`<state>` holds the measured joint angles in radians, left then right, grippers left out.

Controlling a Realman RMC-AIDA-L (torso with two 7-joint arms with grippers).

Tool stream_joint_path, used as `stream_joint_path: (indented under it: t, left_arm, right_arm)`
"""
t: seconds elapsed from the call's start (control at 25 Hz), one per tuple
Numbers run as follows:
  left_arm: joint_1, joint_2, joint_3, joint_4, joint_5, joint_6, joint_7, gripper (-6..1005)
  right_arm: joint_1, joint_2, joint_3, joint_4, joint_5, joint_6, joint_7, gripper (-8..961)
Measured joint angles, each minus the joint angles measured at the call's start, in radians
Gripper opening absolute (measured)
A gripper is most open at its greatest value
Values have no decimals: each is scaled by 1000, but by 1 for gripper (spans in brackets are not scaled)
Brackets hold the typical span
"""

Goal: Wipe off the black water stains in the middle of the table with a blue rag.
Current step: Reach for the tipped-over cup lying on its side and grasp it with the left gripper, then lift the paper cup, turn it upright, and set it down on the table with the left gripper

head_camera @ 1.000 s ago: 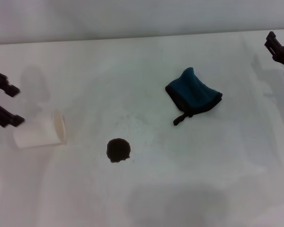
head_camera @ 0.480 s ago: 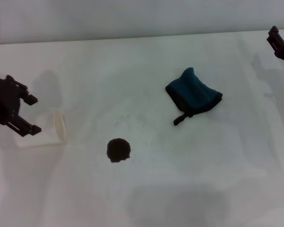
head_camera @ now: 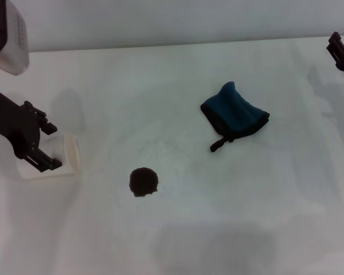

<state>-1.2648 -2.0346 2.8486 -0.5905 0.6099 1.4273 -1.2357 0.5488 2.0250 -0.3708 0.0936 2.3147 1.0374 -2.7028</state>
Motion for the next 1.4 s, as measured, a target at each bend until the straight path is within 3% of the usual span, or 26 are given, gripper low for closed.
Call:
stream_joint_path:
  t: [0.28, 1.04, 1.4]
  left_arm:
    - [14, -26, 0, 10, 0, -41, -11, 877]
    - [64, -30, -1, 55, -22, -111, -53, 876]
    - [51, -30, -2, 53, -22, -105, -74, 876]
  right_arm:
    - [-6, -2, 31, -1, 5, -4, 0, 811]
    - [-3, -2, 35, -2, 6, -19, 0, 809]
    - [-3, 0, 35, 0, 8, -38, 0, 808]
